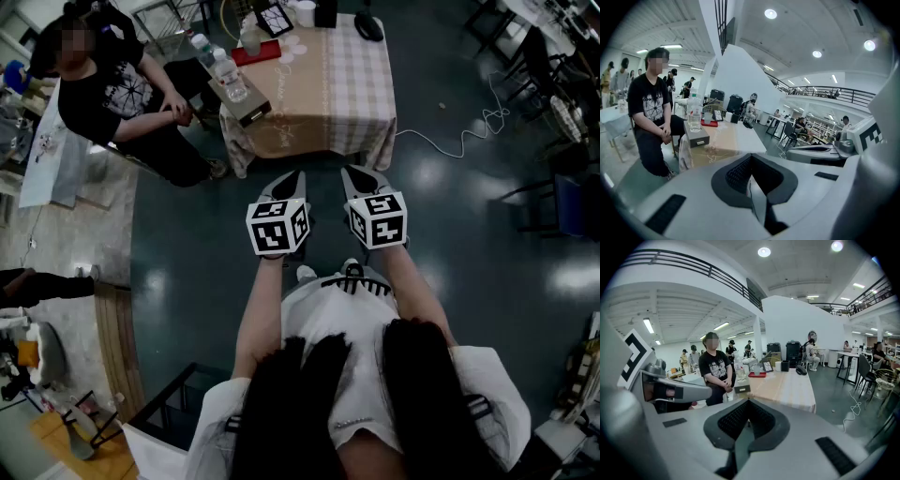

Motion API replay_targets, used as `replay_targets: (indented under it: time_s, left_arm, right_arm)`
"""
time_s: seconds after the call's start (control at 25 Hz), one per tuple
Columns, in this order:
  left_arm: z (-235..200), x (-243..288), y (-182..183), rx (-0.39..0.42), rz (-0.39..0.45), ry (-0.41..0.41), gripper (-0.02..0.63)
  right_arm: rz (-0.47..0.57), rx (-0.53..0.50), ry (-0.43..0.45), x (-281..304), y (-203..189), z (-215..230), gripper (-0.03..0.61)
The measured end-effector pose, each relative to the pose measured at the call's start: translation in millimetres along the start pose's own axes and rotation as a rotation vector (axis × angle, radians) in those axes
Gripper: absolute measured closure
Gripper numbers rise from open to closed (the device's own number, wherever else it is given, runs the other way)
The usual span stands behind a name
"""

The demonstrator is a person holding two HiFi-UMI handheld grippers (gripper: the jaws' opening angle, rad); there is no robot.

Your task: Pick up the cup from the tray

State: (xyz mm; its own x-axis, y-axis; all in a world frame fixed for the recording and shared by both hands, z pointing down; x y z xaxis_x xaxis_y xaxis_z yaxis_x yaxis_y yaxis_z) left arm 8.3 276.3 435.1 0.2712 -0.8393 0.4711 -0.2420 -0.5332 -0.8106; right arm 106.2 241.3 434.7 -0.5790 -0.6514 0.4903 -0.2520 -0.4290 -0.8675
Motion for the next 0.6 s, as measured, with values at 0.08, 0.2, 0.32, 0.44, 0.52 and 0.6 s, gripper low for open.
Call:
replay_targets:
  time_s: [0.08, 0.2, 0.32, 0.44, 0.52, 0.6]
  left_arm:
    - [-1.3, 4.4, 3.8, 0.009, 0.007, -0.001, 0.609]
    - [-5.1, 6.4, 4.8, 0.008, 0.009, -0.004, 0.609]
    - [-6.8, 7.6, 3.7, 0.012, 0.006, -0.001, 0.609]
    - [-7.4, 6.4, 3.0, 0.066, -0.01, 0.027, 0.609]
    - [-7.4, 7.3, 5.1, 0.082, -0.012, 0.027, 0.609]
    - [-8.8, 8.1, 6.7, 0.07, -0.006, 0.018, 0.609]
  right_arm:
    - [0.007, -0.009, -0.003, 3.7, 3.7, 1.3, 0.574]
    - [0.01, -0.006, -0.002, 8.5, 4.9, -1.1, 0.574]
    - [0.009, -0.003, -0.014, 9.6, 5.3, -0.5, 0.574]
    - [0.0, -0.001, -0.024, 8.8, 3.8, -1.7, 0.574]
    - [0.002, -0.002, -0.029, 9.9, 5.0, -2.9, 0.574]
    - [0.006, 0.006, -0.032, 11.6, 5.5, -4.1, 0.574]
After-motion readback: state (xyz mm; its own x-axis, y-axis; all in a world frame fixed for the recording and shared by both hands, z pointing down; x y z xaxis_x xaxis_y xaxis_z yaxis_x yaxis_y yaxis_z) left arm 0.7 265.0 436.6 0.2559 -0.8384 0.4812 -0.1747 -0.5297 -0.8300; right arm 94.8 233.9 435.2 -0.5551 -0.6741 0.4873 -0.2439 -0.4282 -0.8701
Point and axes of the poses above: the fingertips, and each gripper's own axes: x forward along the fingers, z to its right, y out of its top, the point moved 1 cm from there along -x, backward along the fingers, and after that the axes turned 4 degrees about -y, right-handed, at the moved point
